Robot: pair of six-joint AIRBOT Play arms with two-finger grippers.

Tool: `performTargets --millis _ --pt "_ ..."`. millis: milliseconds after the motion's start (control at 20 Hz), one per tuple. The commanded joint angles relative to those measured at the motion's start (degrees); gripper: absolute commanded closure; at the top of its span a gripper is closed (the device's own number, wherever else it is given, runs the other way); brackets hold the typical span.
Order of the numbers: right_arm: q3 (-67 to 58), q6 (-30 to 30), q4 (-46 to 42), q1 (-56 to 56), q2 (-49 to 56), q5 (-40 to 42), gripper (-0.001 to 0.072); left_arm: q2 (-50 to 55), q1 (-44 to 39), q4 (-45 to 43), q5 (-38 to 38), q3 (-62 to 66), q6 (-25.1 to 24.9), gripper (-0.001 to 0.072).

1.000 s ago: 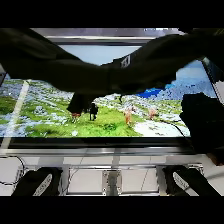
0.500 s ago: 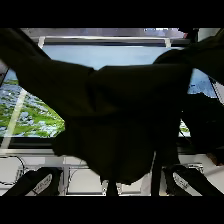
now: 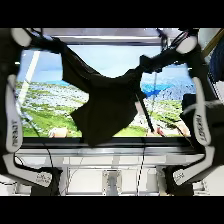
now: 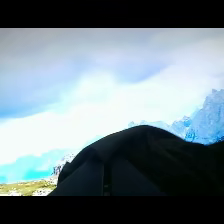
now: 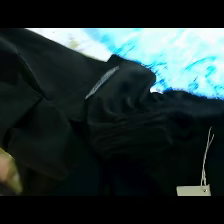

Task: Fold the clothes and pants, and hang the long-sleeved shirts on hangers.

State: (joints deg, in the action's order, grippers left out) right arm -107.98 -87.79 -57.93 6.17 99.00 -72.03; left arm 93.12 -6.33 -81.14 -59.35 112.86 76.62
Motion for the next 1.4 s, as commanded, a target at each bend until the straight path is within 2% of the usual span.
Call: performTargets --millis 0,100,300,450,650,900,1150,1350 --pt "-0.2 3.0 -0.9 -0.3 11.0 13.3 0.0687 6.2 0.0 0.2 2.8 0.1 2.5 0.0689" --pt "-0.6 4.9 -1.0 -1.2 11.5 13.4 0.0687 4.0 -0.3 0.9 -2.5 0.1 3.1 0.0689" --pt "-5.1 10.2 -2.3 -4.4 11.2 -2.7 0.0686 -3.8 -4.3 1.2 -18.1 -0.4 2.0 0.0689" --pt "-5.3 12.6 -8.0 -4.7 8.7 -8.0 0.0685 -11.7 -9.1 -0.3 -22.5 -9.3 3.8 0.0690" --pt "-4.6 14.0 -10.6 -4.7 7.5 -15.3 0.0685 -23.6 -16.8 -8.0 -21.9 -30.6 13.1 0.0690" --pt "2.0 14.7 -11.5 -4.7 7.5 -15.4 0.0685 -32.9 -25.0 -10.0 -15.5 -52.2 25.2 0.0690" --pt "8.5 14.9 -12.9 -4.7 7.5 -7.2 0.0685 -33.3 -28.3 -10.4 -3.9 -62.4 31.7 0.0689" --pt "10.2 14.8 -13.5 -4.7 8.1 -3.3 0.0686 -32.6 -28.3 -10.1 -3.2 -67.9 33.8 0.0689"
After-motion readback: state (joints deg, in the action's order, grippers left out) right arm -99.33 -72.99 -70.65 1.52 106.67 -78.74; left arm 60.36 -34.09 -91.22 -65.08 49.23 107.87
